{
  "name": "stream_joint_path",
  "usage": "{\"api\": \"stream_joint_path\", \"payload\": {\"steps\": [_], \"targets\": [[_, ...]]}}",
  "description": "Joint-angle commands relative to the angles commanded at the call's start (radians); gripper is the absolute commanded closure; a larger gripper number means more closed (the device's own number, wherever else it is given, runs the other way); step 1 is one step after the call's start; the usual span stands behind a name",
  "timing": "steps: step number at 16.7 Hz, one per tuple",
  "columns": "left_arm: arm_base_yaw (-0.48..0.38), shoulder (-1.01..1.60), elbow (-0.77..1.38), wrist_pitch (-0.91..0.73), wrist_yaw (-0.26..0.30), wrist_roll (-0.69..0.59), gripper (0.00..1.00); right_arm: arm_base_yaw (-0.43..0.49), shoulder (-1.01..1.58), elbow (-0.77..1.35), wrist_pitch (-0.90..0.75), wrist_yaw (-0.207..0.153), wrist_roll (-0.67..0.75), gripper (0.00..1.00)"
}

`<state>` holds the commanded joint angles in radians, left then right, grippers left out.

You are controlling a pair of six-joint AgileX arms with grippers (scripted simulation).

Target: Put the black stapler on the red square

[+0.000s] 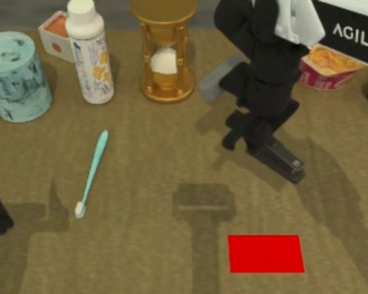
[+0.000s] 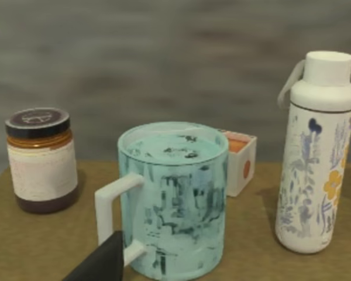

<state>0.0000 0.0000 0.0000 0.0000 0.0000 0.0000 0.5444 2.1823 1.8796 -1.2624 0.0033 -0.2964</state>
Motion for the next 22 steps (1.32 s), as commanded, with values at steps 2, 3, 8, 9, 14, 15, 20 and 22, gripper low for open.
{"api": "stream_joint_path", "payload": {"steps": [2, 3, 8, 9, 14, 15, 20, 22], "targets": [[0.0, 0.0, 0.0, 0.0, 0.0, 0.0, 0.0, 0.004, -0.011, -0.004, 0.005, -0.001, 0.03, 1.0], [0.0, 0.0, 0.0, 0.0, 0.0, 0.0, 0.0, 0.007, -0.022, -0.008, 0.009, -0.002, 0.061, 1.0], [0.0, 0.0, 0.0, 0.0, 0.0, 0.0, 0.0, 0.024, -0.112, -0.054, 0.042, -0.007, 0.373, 1.0], [0.0, 0.0, 0.0, 0.0, 0.0, 0.0, 0.0, 0.027, -0.135, -0.07, 0.049, -0.008, 0.467, 1.0], [0.0, 0.0, 0.0, 0.0, 0.0, 0.0, 0.0, 0.038, -0.258, -0.199, 0.073, -0.012, 1.068, 1.0], [0.0, 0.0, 0.0, 0.0, 0.0, 0.0, 0.0, 0.04, -0.281, -0.232, 0.075, -0.013, 1.197, 1.0], [0.0, 0.0, 0.0, 0.0, 0.0, 0.0, 0.0, 0.046, -0.392, -0.412, 0.075, -0.011, 1.784, 1.0], [0.0, 0.0, 0.0, 0.0, 0.0, 0.0, 0.0, 0.047, -0.432, -0.48, 0.076, -0.009, 1.973, 1.0]]}}
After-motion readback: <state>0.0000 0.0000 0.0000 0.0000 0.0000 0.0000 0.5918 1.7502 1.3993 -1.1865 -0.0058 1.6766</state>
